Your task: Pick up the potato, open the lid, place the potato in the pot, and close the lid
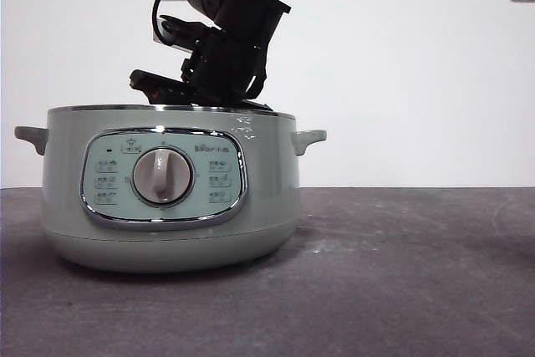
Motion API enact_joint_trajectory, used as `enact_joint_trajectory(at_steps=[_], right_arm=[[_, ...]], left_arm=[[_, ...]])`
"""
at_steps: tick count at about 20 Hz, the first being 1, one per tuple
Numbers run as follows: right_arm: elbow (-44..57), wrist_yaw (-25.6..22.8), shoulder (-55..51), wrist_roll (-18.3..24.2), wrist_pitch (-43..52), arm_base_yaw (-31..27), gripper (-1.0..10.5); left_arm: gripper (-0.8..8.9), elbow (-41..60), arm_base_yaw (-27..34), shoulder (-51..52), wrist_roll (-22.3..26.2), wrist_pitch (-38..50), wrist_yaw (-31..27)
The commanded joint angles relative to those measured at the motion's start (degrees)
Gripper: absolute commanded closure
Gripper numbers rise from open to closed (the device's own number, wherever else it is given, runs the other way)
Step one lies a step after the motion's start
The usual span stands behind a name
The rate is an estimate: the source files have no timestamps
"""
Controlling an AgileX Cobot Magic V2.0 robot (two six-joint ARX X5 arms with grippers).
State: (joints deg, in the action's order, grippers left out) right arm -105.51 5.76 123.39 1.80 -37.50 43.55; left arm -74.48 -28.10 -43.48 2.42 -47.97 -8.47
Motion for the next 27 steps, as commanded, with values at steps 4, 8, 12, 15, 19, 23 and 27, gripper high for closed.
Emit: enact_joint_trajectory(at_steps=[4,8,12,15,19,23,27], right_arm=[[0.3,-0.3,1.4,0.7,0.1,0.4,5.0],[0.2,-0.2,0.0,0.5,-0.1,0.4,4.7],[0.2,-0.4,-8.5,0.4,-5.6,0.3,4.7],[0.2,-0.4,-17.8,0.4,-12.4,-0.8,4.7],[0.2,-7.0,-29.0,0.4,-19.0,-2.1,4.7],[0.2,-11.3,-38.2,0.4,-22.8,-2.3,4.7],[0.2,-13.7,-45.2,0.2,-24.5,-2.3,4.8]], left_arm=[[8.22,-1.0,0.0,0.4,0.7,2.2,-0.8],[8.22,-1.0,0.0,0.0,0.7,2.0,-0.8],[8.22,-1.0,0.0,-0.8,0.7,2.8,-2.1],[8.22,-1.0,0.0,-2.6,0.7,4.0,-2.1],[8.22,-1.0,0.0,-9.0,0.7,6.9,-1.9],[8.22,-1.0,0.0,-18.5,0.7,12.7,0.0],[8.22,-1.0,-0.1,-28.7,0.2,19.0,6.0]])
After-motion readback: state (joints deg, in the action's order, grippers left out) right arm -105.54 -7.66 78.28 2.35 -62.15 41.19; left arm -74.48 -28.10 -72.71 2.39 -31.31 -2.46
